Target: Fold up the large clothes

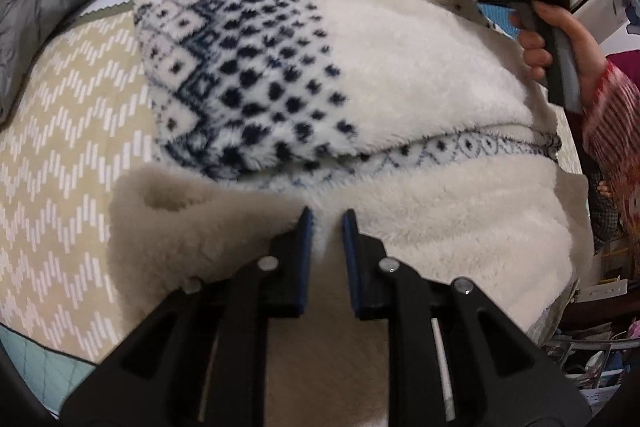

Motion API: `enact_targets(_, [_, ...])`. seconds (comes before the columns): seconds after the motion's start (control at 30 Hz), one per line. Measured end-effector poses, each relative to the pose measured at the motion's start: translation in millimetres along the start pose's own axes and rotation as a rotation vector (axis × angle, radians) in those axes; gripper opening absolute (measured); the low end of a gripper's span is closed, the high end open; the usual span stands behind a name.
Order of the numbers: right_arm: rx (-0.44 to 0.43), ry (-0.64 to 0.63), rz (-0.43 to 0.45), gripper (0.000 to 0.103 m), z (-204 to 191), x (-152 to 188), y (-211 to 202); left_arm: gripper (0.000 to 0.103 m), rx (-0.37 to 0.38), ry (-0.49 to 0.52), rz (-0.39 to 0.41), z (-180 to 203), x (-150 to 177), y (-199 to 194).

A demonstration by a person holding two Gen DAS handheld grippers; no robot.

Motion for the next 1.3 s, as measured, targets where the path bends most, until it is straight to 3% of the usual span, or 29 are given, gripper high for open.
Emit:
enact_targets(0.2, [-0.035,-0.181,0.2,0.007,-55,57,-109,0.017,-0.017,-0.034,0.078,-17,9,-62])
enact_targets(0.33, [-0.053,-0.287,0.28,0.007,-100,144,-165,0.017,-0.045,-0.07,0.177,-42,26,-123])
enact_targets(0.4, [-0.06,-0.289,0.302,0.007,-109,185,-177,0.017,-0.052,-0.088,0.214,-53,39,-147])
enact_targets(0.53, [0.049,-0.293,0.318,0.007,-122,285,-189,0.017,-0.06,-0.11,0.27,-66,67,-190])
enact_targets(0.67, [0.087,-0.193,0.259,0.008,-123,336,-164,0.017,-0.015,-0.079,0.321,-50,79,-217])
enact_targets(0.77, [0.06,-0.097,0.252,0.021,-125,352,-151,0.017,0.014,-0.024,0.333,-23,71,-219])
enact_targets(0.87, [0.024,-0.045,0.259,0.026,-127,360,-160,0.017,0.055,0.007,0.316,-2,52,-200])
enact_targets(0.97, [-0.041,-0.01,0.284,0.028,-125,361,-187,0.017,0.049,0.036,0.249,14,40,-165])
enact_targets(1.03, [-0.088,0.012,0.347,0.028,-121,353,-219,0.017,0.035,0.053,0.205,22,42,-142])
enact_targets(1.17, [0.03,0.041,0.516,0.035,-98,316,-273,0.017,-0.008,0.083,0.171,22,49,-114])
enact_targets(1.3, [0.152,0.128,0.494,0.035,-51,276,-260,0.017,-0.04,0.056,0.108,8,54,-87])
Point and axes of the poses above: each gripper's, at about its wrist camera, not at the fingertips, and y roughly the way its jaws point, z to its right, x to its underside, the point moved 2 cm from there along y, roughly the way its jaws point
